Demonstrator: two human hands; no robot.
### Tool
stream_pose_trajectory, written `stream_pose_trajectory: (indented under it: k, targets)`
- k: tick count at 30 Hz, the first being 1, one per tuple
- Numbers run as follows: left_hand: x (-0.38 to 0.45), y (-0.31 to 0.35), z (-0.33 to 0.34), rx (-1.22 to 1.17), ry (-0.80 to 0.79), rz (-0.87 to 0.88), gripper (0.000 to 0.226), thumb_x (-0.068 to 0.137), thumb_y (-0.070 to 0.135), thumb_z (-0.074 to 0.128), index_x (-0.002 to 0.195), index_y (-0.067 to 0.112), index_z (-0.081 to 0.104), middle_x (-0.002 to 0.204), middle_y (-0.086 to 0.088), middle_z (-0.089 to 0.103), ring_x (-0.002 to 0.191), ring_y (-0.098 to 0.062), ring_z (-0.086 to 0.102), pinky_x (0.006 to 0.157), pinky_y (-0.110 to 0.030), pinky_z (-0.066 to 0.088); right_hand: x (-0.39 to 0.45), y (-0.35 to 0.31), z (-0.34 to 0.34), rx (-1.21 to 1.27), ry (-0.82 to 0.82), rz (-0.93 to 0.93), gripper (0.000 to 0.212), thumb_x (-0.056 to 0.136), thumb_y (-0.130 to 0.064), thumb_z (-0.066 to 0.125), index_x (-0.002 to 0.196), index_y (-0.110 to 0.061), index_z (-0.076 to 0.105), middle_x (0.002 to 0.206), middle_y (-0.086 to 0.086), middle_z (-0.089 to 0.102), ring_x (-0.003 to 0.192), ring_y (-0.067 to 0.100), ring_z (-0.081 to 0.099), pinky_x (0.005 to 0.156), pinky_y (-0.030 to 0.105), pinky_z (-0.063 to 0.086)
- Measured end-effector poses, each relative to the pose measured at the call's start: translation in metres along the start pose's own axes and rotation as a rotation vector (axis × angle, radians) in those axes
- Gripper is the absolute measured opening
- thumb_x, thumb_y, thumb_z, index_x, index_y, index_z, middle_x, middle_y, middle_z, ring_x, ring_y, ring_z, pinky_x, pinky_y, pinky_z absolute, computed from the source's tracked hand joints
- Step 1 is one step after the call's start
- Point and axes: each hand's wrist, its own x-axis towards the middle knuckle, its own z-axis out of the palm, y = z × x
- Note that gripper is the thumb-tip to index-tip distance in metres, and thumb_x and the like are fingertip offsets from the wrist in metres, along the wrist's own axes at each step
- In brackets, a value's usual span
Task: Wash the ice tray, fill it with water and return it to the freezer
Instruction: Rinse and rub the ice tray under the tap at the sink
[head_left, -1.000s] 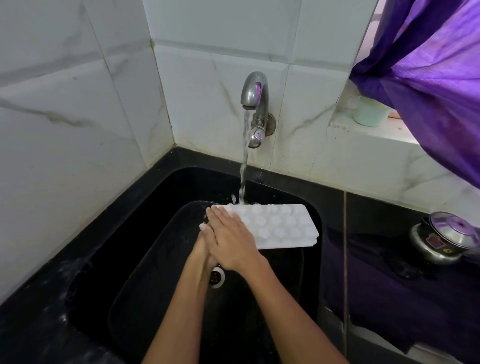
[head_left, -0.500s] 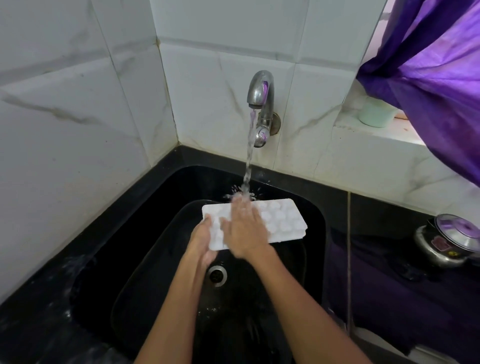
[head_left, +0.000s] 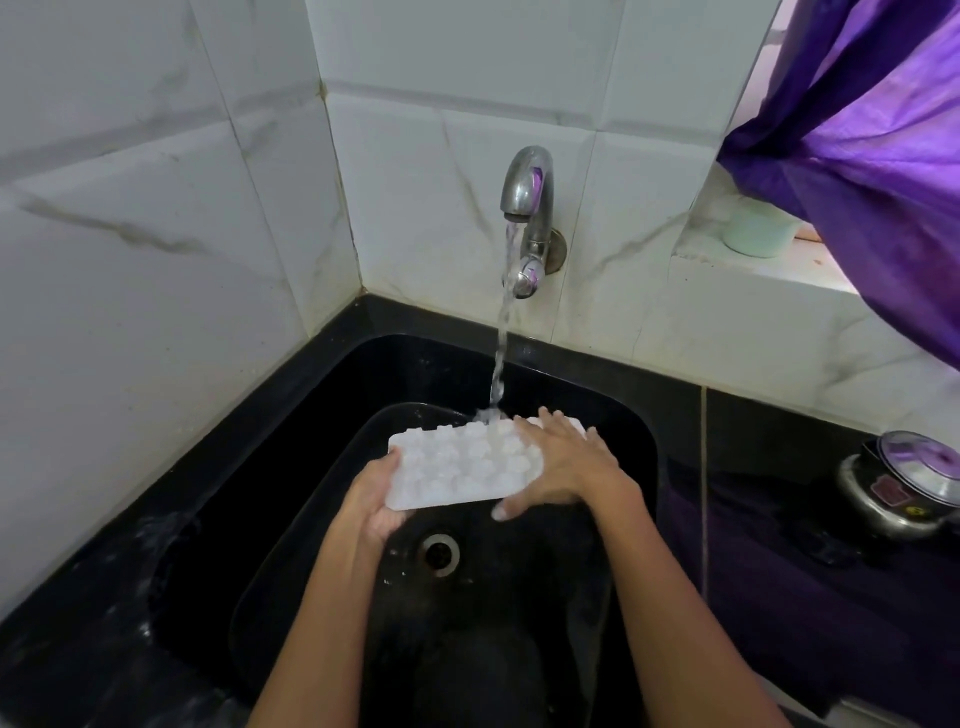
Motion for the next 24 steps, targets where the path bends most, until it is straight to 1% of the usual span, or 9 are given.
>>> stream_pose_trajectory:
  k: [2,4,7,9,11,13,17,21,24]
  targets:
    - [-0.003,0.002,-0.006,0.005,0.019,-0.011,0.033,0.104,0.018,0.032,0.123,-0.003,0.048,0.121,-0.025,0.058,0.104,-0.038,0.059,0.082,-0.051,0.045,-0.005,0.012,-0.001,0.067,0.026,0.03,0.117,0.057,-0.056,0.082,0.152,-0.038,0.017,0.163,-0.005,0.003,0.15,0.019,0.001,0.12,0.05,0.007]
    - [-0.003,0.005,-0.015,0.012,0.028,-0.016,0.032,0.102,0.011,0.03,0.124,-0.006,0.047,0.113,-0.028,0.06,0.095,-0.037,0.064,0.077,-0.051,0.052,-0.012,0.018,-0.001,0.257,0.121,0.057,0.099,0.056,-0.046,0.086,0.143,-0.039,0.039,0.158,-0.01,0.025,0.144,0.019,0.026,0.114,0.043,0.027]
    - [-0.007,0.01,-0.021,0.04,-0.036,-0.036,0.037,0.095,0.0,0.029,0.126,-0.012,0.043,0.119,-0.033,0.056,0.098,-0.043,0.062,0.073,-0.055,0.055,-0.021,0.019,0.0,0.472,0.254,0.033,0.069,0.053,-0.043,0.089,0.118,-0.035,0.066,0.123,-0.011,0.063,0.115,0.013,0.056,0.094,0.028,0.045]
    - [-0.011,0.014,-0.022,0.136,-0.074,-0.027,0.034,0.092,0.001,0.029,0.115,-0.011,0.051,0.116,-0.034,0.057,0.095,-0.044,0.061,0.076,-0.058,0.047,-0.025,0.019,0.002,0.548,0.28,0.029,0.057,0.053,-0.047,0.089,0.105,-0.034,0.072,0.101,-0.014,0.069,0.099,0.008,0.062,0.086,0.026,0.051]
    - [-0.016,0.014,-0.019,0.242,-0.066,0.011,0.033,0.094,0.011,0.03,0.102,-0.005,0.058,0.103,-0.028,0.062,0.083,-0.037,0.063,0.071,-0.05,0.045,-0.025,0.018,0.005,0.587,0.308,0.044,0.046,0.054,-0.051,0.087,0.094,-0.035,0.072,0.09,-0.014,0.069,0.09,0.006,0.061,0.08,0.026,0.051]
    - [-0.019,0.014,-0.017,0.25,-0.114,0.033,0.046,0.101,0.031,0.026,0.107,0.002,0.061,0.105,-0.023,0.065,0.092,-0.034,0.062,0.074,-0.046,0.046,-0.026,0.016,0.009,0.666,0.377,0.104,0.043,0.054,-0.056,0.085,0.087,-0.035,0.068,0.089,-0.013,0.066,0.088,0.006,0.06,0.074,0.026,0.05]
    - [-0.011,0.011,-0.023,0.33,-0.176,0.039,0.08,0.089,0.073,0.015,0.119,0.015,0.062,0.116,-0.015,0.068,0.11,-0.032,0.062,0.084,-0.045,0.047,-0.026,0.009,0.012,0.778,0.475,0.298,0.069,0.053,-0.067,0.079,0.103,-0.028,0.05,0.099,-0.009,0.055,0.092,0.013,0.054,0.076,0.034,0.049]
    - [-0.009,0.006,-0.024,0.494,-0.211,0.184,0.06,0.096,0.06,0.027,0.123,0.019,0.061,0.119,-0.009,0.068,0.109,-0.025,0.065,0.098,-0.047,0.046,-0.023,0.007,0.014,0.85,0.54,0.462,0.082,0.058,-0.069,0.076,0.112,-0.018,0.041,0.103,-0.002,0.054,0.095,0.021,0.053,0.075,0.035,0.045]
    - [-0.007,0.002,-0.024,0.524,-0.17,0.213,0.048,0.098,0.049,0.037,0.124,0.016,0.06,0.116,-0.009,0.07,0.106,-0.026,0.066,0.099,-0.049,0.047,-0.021,0.01,0.017,0.93,0.533,0.485,0.074,0.064,-0.066,0.075,0.111,-0.017,0.047,0.103,-0.003,0.058,0.095,0.02,0.056,0.073,0.032,0.042]
